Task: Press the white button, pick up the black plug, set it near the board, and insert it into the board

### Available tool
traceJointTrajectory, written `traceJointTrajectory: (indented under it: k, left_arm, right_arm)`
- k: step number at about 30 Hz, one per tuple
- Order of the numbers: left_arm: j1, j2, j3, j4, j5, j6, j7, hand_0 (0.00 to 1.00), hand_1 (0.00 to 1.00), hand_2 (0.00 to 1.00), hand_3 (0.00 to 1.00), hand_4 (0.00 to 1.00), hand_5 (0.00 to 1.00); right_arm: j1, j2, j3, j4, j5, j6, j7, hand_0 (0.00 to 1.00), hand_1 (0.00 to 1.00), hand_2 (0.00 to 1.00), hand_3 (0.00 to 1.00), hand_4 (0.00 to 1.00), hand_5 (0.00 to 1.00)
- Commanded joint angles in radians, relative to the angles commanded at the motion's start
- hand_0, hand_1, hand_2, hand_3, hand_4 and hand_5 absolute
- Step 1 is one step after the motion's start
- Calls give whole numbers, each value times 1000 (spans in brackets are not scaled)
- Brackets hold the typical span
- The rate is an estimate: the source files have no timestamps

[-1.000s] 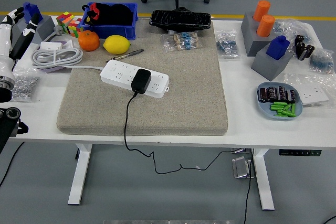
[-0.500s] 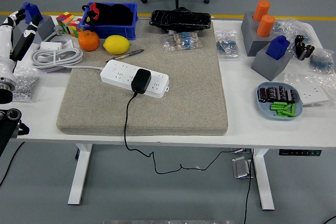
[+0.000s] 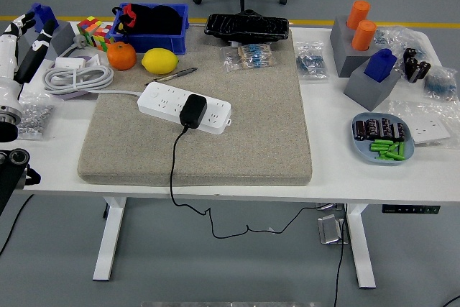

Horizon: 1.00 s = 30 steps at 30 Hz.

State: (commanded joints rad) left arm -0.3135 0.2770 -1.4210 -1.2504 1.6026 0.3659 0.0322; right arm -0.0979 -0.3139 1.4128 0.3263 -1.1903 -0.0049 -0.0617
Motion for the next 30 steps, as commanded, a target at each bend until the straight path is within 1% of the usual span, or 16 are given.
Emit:
traceJointTrajectory:
  k: [17, 30]
  left_arm:
    - [-5, -2, 2, 4, -2, -1, 1, 998, 956, 909, 904, 889, 998]
    - [-5, -6, -9, 2, -1, -2, 1, 998, 956, 909, 898, 889, 998]
  right_arm:
    - [3, 1, 4, 0, -1, 0, -1, 851, 724, 712, 682, 849, 479]
    - [7, 3, 2, 2, -1, -1, -2, 850, 723, 712, 682, 846, 478]
